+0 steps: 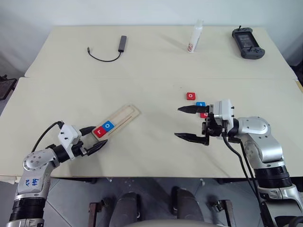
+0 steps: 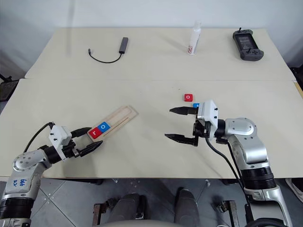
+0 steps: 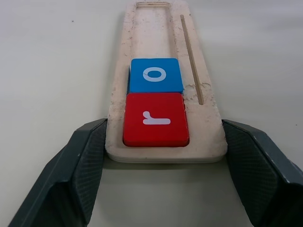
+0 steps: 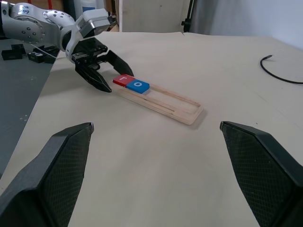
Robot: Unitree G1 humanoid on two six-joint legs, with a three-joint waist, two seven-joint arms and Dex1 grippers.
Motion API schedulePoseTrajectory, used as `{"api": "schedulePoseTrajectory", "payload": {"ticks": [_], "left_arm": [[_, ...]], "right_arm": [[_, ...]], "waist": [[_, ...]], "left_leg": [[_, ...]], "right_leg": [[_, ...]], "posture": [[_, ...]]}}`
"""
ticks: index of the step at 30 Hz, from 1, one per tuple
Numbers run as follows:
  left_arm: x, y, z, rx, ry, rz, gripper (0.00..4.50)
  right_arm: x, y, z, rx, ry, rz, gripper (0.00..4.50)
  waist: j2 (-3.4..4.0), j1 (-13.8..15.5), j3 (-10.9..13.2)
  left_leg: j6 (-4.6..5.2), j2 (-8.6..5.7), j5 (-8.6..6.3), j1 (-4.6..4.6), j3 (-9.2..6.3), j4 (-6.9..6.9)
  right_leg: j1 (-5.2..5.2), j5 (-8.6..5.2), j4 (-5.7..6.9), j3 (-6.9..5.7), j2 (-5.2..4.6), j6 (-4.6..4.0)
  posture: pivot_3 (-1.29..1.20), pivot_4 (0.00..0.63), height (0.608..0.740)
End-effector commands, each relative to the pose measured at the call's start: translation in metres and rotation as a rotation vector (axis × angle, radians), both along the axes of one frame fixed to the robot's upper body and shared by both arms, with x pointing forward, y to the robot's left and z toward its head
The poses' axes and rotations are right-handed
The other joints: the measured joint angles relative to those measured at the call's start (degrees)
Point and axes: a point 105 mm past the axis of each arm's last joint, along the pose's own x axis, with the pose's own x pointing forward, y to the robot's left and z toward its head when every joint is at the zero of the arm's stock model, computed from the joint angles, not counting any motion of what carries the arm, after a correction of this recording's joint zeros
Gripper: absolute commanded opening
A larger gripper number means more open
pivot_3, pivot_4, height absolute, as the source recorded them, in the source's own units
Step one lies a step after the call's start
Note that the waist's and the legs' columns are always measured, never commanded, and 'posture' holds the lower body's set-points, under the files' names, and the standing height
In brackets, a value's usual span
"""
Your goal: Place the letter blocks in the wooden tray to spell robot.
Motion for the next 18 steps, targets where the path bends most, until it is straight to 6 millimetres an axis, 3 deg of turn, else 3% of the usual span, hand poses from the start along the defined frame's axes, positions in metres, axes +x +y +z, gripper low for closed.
{"api": "schedulePoseTrajectory", "payload": {"ticks": [1,8,13,18], "left_arm": [[-0.004,-0.028,0.002,0.030,-0.026,-0.166,3.39],[0.006,-0.083,0.019,0.110,-0.102,-0.464,3.39],[0.017,-0.116,0.014,0.168,-0.093,-0.623,3.39],[0.027,-0.128,0.008,0.190,-0.074,-0.684,3.39]], "right_arm": [[-0.006,-0.012,0.015,-0.004,-0.056,-0.023,4.50],[-0.021,-0.043,0.019,-0.062,-0.050,-0.099,4.50],[-0.037,-0.068,0.013,-0.101,-0.006,-0.206,4.50],[-0.048,-0.080,0.004,-0.106,0.031,-0.285,4.50]], "waist": [[0.00,0.3,0.0],[-0.08,1.3,0.0],[-0.12,1.5,0.1],[-0.24,1.3,0.1]], "left_leg": [[0.00,-0.01,0.00,-0.02,0.00,0.00],[0.03,-0.04,-0.02,-0.12,0.00,0.01],[0.03,-0.06,-0.02,-0.11,0.03,0.01],[0.04,-0.05,-0.01,-0.10,0.08,0.04]], "right_leg": [[0.00,0.00,-0.01,0.00,-0.01,0.00],[-0.04,0.00,-0.08,-0.03,0.00,0.00],[-0.03,0.00,-0.08,-0.03,0.00,0.01],[-0.02,0.02,-0.09,-0.03,0.00,0.03]], "posture": [[0.00,0.150,0.740],[0.00,0.150,0.740],[0.00,0.150,0.740],[0.00,0.150,0.740]]}}
